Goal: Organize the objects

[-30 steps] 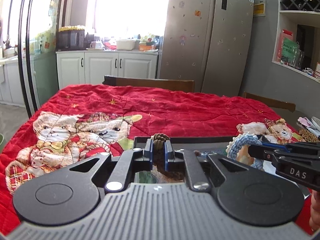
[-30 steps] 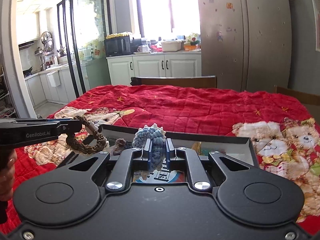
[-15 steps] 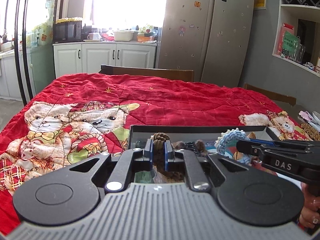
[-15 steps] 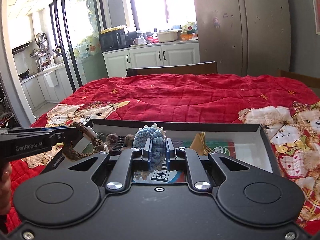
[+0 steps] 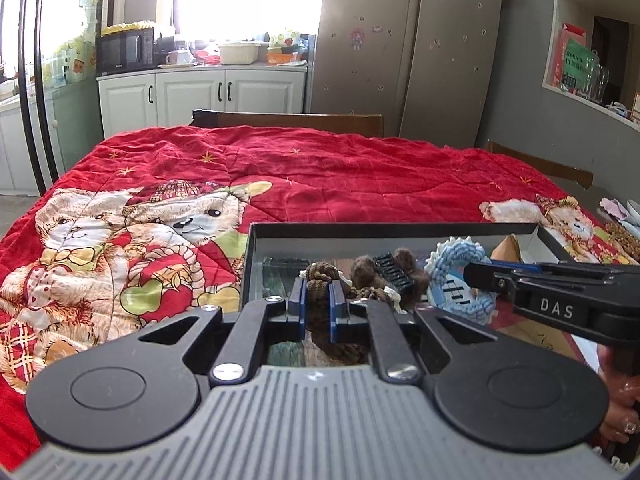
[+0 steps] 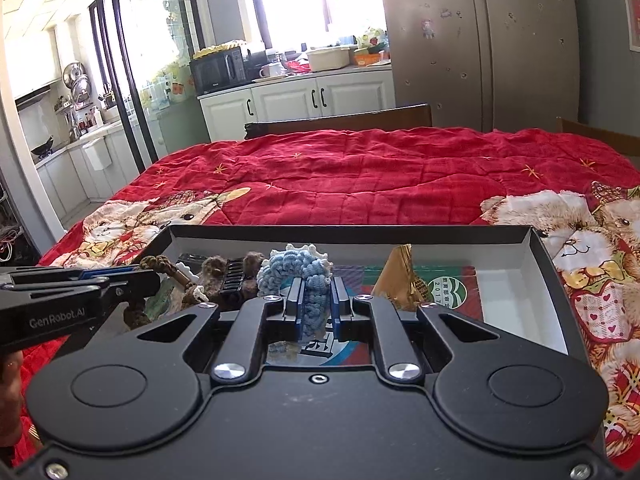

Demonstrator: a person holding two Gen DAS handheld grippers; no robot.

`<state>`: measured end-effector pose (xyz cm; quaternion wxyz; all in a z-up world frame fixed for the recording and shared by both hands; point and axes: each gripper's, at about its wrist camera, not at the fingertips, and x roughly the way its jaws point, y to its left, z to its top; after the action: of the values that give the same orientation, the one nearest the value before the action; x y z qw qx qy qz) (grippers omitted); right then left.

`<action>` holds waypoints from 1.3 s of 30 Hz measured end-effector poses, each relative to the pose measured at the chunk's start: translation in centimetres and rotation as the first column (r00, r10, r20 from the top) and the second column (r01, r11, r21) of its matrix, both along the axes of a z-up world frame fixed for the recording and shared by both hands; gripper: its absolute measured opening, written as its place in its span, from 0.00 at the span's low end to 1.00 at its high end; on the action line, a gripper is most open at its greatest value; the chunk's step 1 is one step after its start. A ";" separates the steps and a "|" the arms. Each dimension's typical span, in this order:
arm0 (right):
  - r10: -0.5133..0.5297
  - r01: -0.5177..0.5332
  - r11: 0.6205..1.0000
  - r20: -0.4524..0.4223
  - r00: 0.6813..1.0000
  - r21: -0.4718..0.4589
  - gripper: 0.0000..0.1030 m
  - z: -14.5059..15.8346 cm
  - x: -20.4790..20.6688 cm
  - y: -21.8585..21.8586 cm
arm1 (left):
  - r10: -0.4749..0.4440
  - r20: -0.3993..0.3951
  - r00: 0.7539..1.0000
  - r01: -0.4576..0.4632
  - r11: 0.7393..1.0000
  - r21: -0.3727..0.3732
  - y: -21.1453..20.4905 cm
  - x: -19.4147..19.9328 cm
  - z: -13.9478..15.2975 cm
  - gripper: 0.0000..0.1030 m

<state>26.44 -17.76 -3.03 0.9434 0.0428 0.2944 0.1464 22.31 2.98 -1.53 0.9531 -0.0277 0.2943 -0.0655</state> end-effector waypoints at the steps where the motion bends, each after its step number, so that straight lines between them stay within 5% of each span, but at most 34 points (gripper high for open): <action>1: -0.001 0.001 1.000 -0.002 1.000 -0.003 0.12 0.0 0.0 0.0 | -0.001 -0.003 1.000 0.001 1.000 0.001 0.0 0.0 -0.1 0.13; 39: -0.026 0.023 0.999 -0.072 0.997 -0.042 0.13 -0.9 1.0 0.2 | -0.003 -0.053 0.999 0.005 0.999 0.035 -0.2 0.8 -1.2 0.15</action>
<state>27.42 -17.59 -3.89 0.9344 0.0322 0.3311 0.1271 23.09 2.77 -2.74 0.9452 -0.0123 0.3205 -0.0613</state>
